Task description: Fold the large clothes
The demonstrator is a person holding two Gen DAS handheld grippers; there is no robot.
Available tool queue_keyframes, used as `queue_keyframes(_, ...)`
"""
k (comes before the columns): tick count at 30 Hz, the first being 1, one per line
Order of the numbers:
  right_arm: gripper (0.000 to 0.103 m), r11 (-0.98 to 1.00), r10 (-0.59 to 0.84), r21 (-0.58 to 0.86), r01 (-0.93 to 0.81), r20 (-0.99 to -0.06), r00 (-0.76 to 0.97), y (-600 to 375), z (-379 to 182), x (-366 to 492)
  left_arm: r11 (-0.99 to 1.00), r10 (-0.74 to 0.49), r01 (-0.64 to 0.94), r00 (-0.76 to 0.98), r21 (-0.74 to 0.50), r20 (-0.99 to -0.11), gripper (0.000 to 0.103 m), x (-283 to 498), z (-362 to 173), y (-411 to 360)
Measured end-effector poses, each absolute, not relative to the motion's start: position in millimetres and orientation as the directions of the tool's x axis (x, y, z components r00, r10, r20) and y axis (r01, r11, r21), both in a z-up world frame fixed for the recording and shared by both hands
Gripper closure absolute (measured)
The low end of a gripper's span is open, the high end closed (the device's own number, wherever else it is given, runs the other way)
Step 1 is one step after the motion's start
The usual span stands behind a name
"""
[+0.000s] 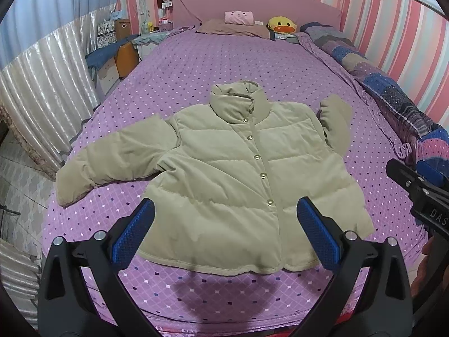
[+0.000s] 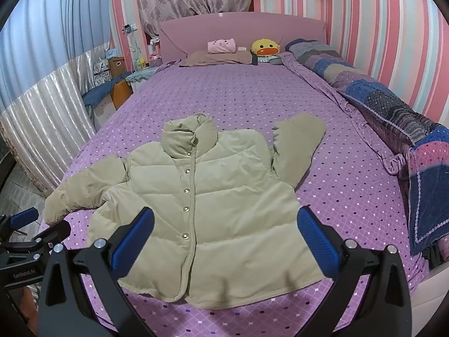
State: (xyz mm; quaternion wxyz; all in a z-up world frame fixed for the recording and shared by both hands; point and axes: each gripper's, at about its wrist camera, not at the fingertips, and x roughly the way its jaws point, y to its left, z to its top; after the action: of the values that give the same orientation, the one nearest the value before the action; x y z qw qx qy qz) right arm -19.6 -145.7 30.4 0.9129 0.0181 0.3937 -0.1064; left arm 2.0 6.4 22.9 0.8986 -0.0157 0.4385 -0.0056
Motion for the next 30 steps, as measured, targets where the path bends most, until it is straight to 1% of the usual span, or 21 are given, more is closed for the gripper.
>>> queue_keyframes(19,0.002,0.976,-0.184,-0.05,0.214,-0.717,0.673,-153,38,-23,1.0,-0.014,0.011,0.627,-0.009,-0.779,0.003,-5,30,6)
queue_keyframes(30,0.002,0.967,-0.221,-0.076,0.241,-0.718,0.66,-150,30,-23,1.0,-0.001,0.017,0.622,0.012,-0.783,0.003,-2,31,15)
